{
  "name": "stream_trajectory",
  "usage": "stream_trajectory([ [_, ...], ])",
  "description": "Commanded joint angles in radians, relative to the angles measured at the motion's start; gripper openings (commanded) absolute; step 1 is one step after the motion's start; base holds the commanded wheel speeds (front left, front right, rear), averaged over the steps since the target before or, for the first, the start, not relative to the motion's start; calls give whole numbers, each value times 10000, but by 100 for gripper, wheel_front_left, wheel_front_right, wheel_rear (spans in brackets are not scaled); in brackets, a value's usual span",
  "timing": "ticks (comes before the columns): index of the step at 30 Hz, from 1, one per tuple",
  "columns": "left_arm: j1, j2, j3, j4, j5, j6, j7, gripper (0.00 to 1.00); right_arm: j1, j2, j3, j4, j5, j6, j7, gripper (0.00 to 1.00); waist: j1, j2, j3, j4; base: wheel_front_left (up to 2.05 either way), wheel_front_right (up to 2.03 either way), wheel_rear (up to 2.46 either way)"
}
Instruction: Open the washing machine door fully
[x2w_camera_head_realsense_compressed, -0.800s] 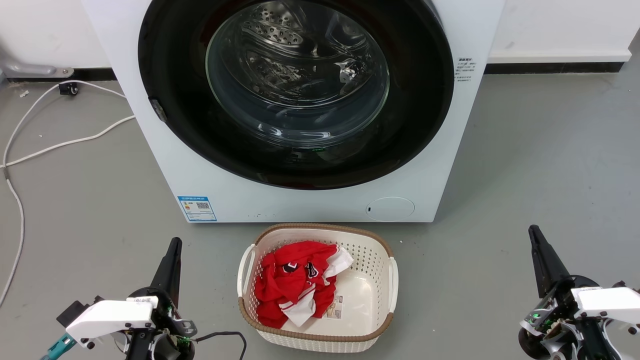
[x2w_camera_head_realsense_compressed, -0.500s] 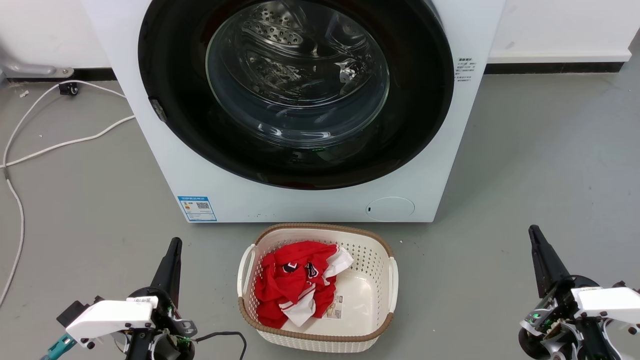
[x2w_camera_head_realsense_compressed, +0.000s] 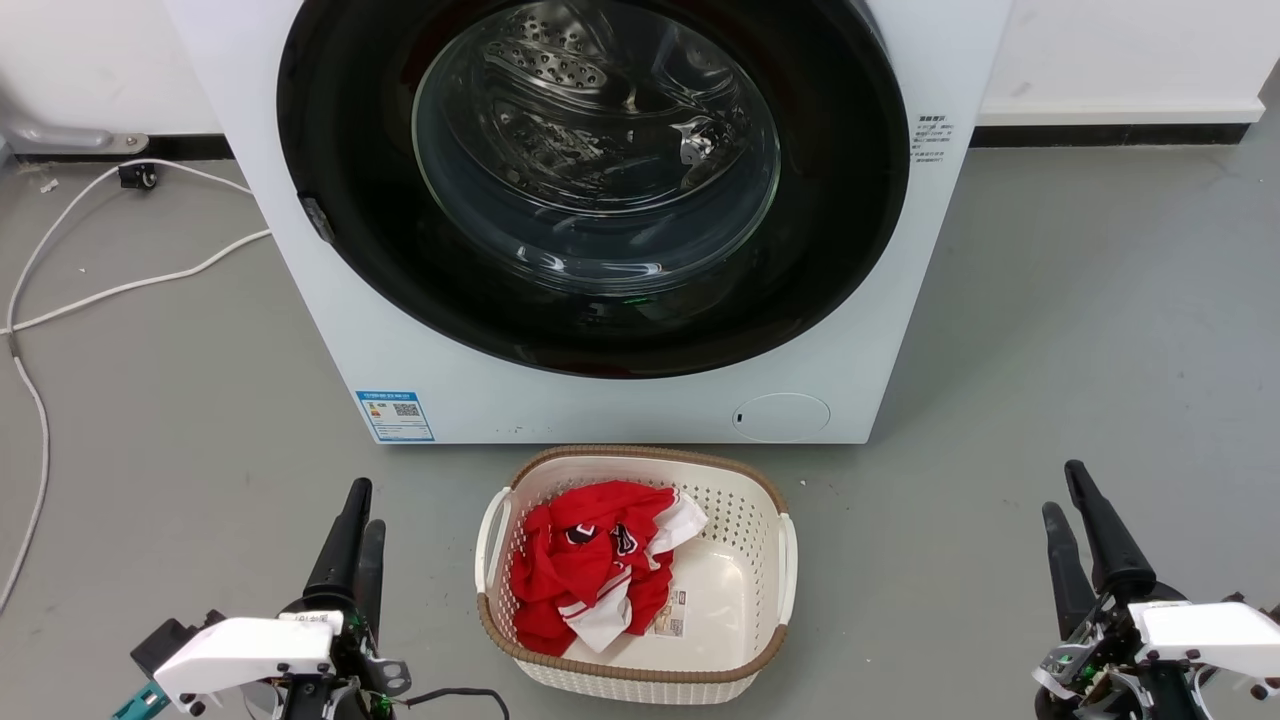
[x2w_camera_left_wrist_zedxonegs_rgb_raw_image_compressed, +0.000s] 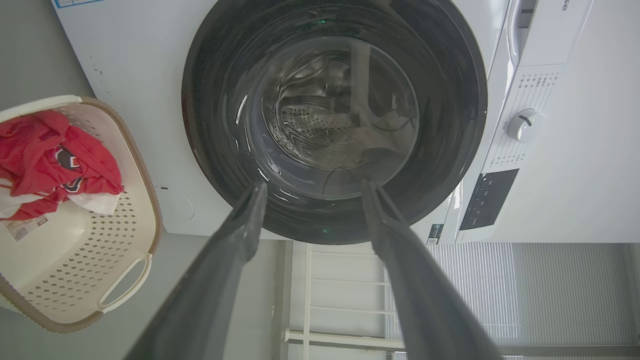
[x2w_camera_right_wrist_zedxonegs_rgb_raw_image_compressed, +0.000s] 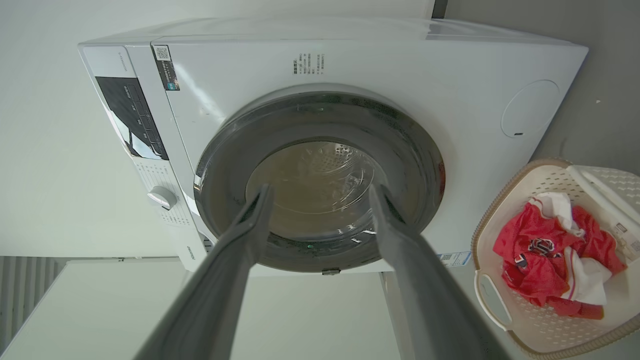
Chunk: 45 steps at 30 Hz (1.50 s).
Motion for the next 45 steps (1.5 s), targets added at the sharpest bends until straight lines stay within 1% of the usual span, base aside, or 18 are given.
stream_trajectory([
  [1,-315,44,-27,-299,424,-13,-147,100,-147,-18,-7,-294,-280,2,-142,100,0,0,5,10,0,0,0],
  [5,-350,41,-46,-544,1207,-15,-329,100,-127,-14,-76,-471,-967,2,-323,100,0,0,14,31,0,0,0],
  [6,-350,41,-46,-544,1207,-15,-329,100,-127,-14,-76,-471,-967,2,-323,100,0,0,14,31,0,0,0],
  [8,-361,40,-44,-677,1620,-15,-417,100,-119,-12,-88,-589,-1412,2,-413,100,0,0,20,38,0,0,0],
  [14,-405,36,11,-1030,2705,-18,-666,100,-72,-6,4,-990,-3399,2,-661,100,0,0,37,47,0,0,0],
  [17,-432,34,74,-1209,3172,0,-784,100,-23,-4,45,-1163,-4089,2,-781,100,0,0,43,52,0,0,0],
  [21,-443,31,7,-1414,4095,92,-938,100,33,0,136,-1324,-5024,2,-933,100,0,0,48,45,0,0,0],
  [22,-430,29,-124,-1514,4856,193,-1047,100,78,3,214,-1404,-5842,2,-1043,100,0,0,44,45,0,0,0],
  [27,-416,26,-355,-1594,5978,359,-1223,100,137,7,255,-1491,-7126,3,-1221,100,0,0,39,51,0,0,0],
  [34,-442,22,-589,-1603,7307,582,-1459,100,238,13,366,-1614,-8546,2,-1455,100,0,0,42,52,0,0,0],
  [45,-467,53,-844,-1495,9296,810,-1791,100,385,22,538,-1959,-10348,2,-1626,100,0,0,27,56,0,0,0],
])
